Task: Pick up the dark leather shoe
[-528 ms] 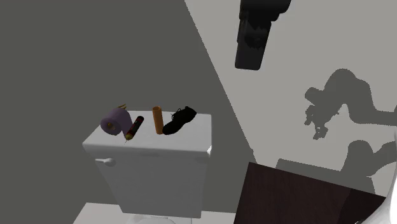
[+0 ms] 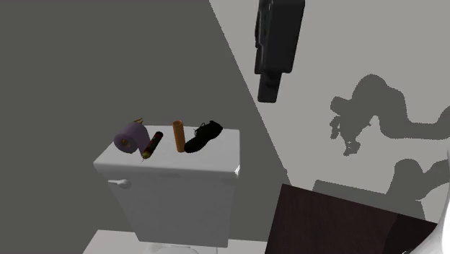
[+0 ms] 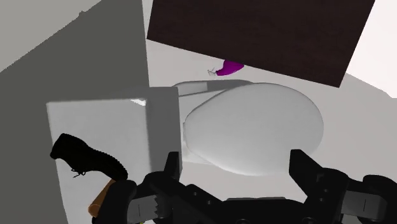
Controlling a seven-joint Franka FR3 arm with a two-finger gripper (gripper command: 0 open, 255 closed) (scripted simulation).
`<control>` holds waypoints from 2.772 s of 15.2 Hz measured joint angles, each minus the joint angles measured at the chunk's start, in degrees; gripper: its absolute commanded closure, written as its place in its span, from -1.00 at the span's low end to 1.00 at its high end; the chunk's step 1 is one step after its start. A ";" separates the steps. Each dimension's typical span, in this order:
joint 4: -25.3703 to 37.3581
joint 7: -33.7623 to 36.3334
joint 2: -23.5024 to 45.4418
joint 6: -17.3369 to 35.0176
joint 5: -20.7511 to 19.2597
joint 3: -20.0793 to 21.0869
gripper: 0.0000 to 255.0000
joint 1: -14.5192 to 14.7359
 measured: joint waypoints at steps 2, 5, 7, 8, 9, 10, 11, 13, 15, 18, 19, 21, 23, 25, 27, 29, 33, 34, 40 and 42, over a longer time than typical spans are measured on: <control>-1.17 -3.92 0.98 2.31 -1.70 -2.42 -1.00 -0.12; -2.84 -9.96 2.84 6.16 -4.25 -6.31 -1.00 -0.42; -2.92 -13.87 6.25 9.86 -5.66 -9.05 -1.00 -0.28; -3.08 -15.56 7.65 11.53 -6.20 -10.12 -1.00 -0.14; -2.95 -17.57 9.05 12.97 -6.78 -11.44 -1.00 -0.11; -3.08 -19.70 10.36 14.57 -7.41 -12.88 -1.00 -0.17; -3.05 -21.78 11.98 16.33 -7.91 -14.28 -1.00 -0.10; -2.21 -25.74 15.44 19.27 -8.41 -16.74 -1.00 0.29; -1.16 -29.74 19.43 22.48 -8.43 -19.18 -1.00 0.88; 1.15 -36.20 25.98 27.03 -7.37 -22.72 -1.00 1.97; 2.24 -38.69 28.48 28.53 -6.64 -24.03 -1.00 2.30; 4.48 -43.79 33.24 31.08 -4.71 -26.19 -1.00 2.94; 7.38 -49.39 38.83 33.49 -1.64 -28.04 -1.00 3.43; 9.84 -54.62 43.82 35.50 1.62 -28.91 -1.00 3.50; 13.16 -59.74 48.81 36.55 5.20 -29.01 -1.00 3.06; 16.71 -65.80 54.64 38.10 9.45 -28.62 -1.00 1.36; 24.54 -74.67 64.57 39.19 15.49 -25.77 -1.00 -2.49; 26.05 -76.55 66.53 39.50 16.44 -25.03 -1.00 -3.46; 29.40 -80.12 72.25 41.57 19.29 -22.77 -1.00 -6.07; 29.64 -80.48 73.49 42.49 19.94 -22.28 -1.00 -6.51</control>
